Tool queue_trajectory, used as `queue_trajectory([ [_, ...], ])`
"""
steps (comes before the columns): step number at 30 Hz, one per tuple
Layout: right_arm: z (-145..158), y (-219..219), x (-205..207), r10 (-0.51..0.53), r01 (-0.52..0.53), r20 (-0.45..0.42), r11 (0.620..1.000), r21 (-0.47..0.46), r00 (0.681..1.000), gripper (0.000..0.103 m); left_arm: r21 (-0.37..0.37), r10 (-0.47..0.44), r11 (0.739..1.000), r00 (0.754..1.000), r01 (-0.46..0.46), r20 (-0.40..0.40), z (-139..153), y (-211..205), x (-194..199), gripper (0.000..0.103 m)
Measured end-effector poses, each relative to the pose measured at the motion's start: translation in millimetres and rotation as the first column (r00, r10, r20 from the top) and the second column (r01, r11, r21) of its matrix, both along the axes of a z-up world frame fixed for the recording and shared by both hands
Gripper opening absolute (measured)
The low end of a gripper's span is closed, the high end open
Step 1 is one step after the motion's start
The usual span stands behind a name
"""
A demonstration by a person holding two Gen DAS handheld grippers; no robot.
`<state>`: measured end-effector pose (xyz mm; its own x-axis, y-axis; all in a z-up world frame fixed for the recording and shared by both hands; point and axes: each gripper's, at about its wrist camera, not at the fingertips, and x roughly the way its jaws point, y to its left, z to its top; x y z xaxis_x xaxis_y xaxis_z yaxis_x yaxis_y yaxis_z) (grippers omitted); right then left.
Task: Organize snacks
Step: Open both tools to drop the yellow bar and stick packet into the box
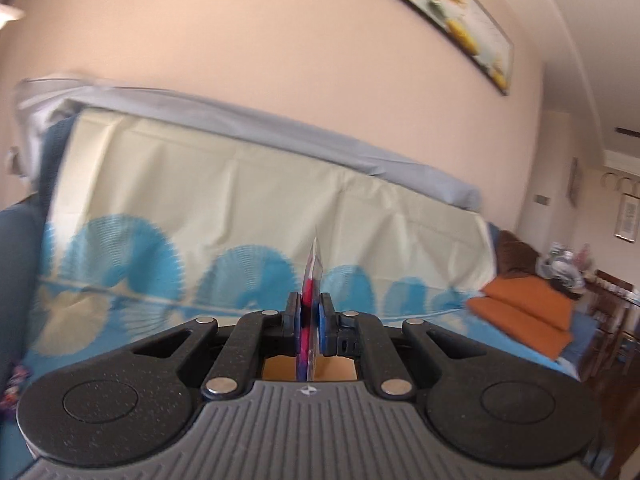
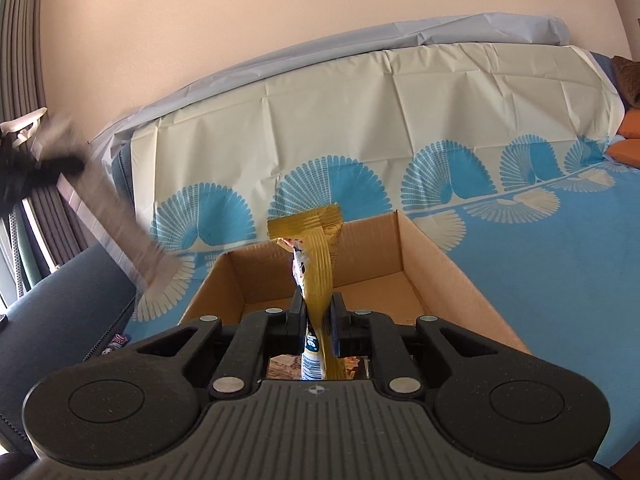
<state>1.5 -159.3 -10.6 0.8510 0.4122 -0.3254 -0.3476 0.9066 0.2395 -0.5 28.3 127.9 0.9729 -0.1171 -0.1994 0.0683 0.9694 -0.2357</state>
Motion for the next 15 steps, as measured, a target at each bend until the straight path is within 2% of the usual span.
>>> queue_trajectory([
  [2, -0.7, 1.4, 0.1, 0.006, -0.006, -0.003, 1.000, -0.008, 1.000, 0.013, 0.015, -0.038, 0.999, 0.999, 0.038, -0.018, 1.3, -14.4, 14.8, 0.016],
  [4, -1.9, 3.7, 0.5, 0.022, -0.022, -0.015, 1.000, -0.020, 1.000, 0.015, 0.025, -0.034, 0.999, 0.998, 0.036, -0.057, -3.6, -21.3, 24.7, 0.046],
  [6, -1.5, 6.5, -2.2, 0.023, -0.023, -0.005, 0.999, -0.038, 1.000, 0.034, -0.002, -0.017, 1.000, 0.998, 0.017, -0.054, -11.1, -16.9, 22.7, 0.057],
  [7, -0.2, 7.5, -4.1, 0.024, -0.024, 0.006, 0.999, -0.046, 1.000, 0.050, -0.026, -0.011, 1.000, 0.998, 0.010, -0.054, -15.7, -10.6, 19.4, 0.059],
  [8, 0.6, 8.2, -5.4, 0.031, -0.031, 0.012, 0.998, -0.048, 0.999, 0.057, -0.042, 0.000, 0.999, 0.998, -0.002, -0.058, -20.3, -4.7, 16.6, 0.060],
  [11, -0.1, 13.1, -5.7, 0.043, -0.043, 0.006, 0.997, -0.064, 0.999, 0.058, -0.061, 0.046, 0.997, 0.996, -0.051, -0.079, -33.1, 19.0, 7.5, 0.061],
  [15, -1.7, 23.2, -7.1, 0.057, -0.057, 0.005, 0.994, -0.098, 0.998, 0.058, -0.034, 0.122, 0.992, 0.989, -0.125, -0.090, -46.9, 55.3, -9.3, 0.062],
])
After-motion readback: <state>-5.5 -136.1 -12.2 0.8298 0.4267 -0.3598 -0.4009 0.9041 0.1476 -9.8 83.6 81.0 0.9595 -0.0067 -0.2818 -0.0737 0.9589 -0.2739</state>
